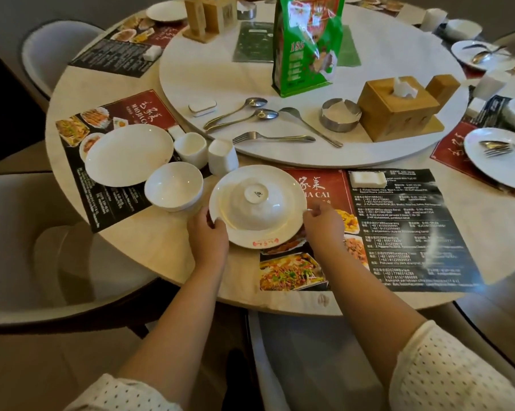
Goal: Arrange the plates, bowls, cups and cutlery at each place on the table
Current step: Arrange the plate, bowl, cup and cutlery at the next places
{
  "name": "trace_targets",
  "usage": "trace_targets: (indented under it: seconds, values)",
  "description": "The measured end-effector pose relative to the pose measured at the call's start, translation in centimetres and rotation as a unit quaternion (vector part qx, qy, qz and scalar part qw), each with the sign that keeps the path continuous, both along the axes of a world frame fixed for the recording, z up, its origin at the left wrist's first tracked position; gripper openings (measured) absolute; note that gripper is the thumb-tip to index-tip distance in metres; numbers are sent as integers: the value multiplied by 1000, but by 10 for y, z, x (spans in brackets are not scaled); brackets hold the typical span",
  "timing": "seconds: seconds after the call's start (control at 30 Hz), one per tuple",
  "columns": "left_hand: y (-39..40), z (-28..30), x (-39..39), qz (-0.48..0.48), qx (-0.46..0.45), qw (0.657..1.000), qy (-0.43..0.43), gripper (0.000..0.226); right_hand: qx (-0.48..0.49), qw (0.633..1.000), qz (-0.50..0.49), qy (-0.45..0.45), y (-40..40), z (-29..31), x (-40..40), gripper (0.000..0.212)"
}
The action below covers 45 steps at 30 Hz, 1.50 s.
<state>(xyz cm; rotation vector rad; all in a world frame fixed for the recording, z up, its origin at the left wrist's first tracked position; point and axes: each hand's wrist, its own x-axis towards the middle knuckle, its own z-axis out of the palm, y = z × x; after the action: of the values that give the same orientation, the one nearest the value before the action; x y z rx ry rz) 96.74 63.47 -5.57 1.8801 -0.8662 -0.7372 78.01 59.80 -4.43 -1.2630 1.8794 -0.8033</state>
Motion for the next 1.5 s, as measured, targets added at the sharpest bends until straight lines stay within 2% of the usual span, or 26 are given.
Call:
trace_targets:
  seconds: [0.13,0.33,0.67,0.97,1.13,1.23,1.33,1.4,1.5]
  values:
    - [-6,-3,5,24,23,999,-17,34,4,999,24,38,-11,-6,3,25]
    - [0,-2,-8,31,36,999,7,37,8,1000,-28,9,0,-7,-13,30]
    - [21,2,-73,-10,34,998,45,37,31,993,-111,-28,28,-4,-81,31]
    - [24,3,-95,-22,49,998,32,35,32,993,-106,-36,29,-3,-102,29]
    - [27,3,-96,-48,44,998,25,39,37,996,-76,-2,28,3,-104,28]
    - [27,4,-95,-60,28,998,14,38,40,994,-72,70,25,6,-101,30]
    - [23,7,-95,-40,4,999,-9,35,-50,985,-40,158,25,12,-87,43]
    - [20,11,-96,-28,-18,999,-28,36,-97,980,62,163,20,18,-74,63]
    - [15,16,-98,-44,-46,998,-20,33,-56,955,220,189,12,15,-58,101]
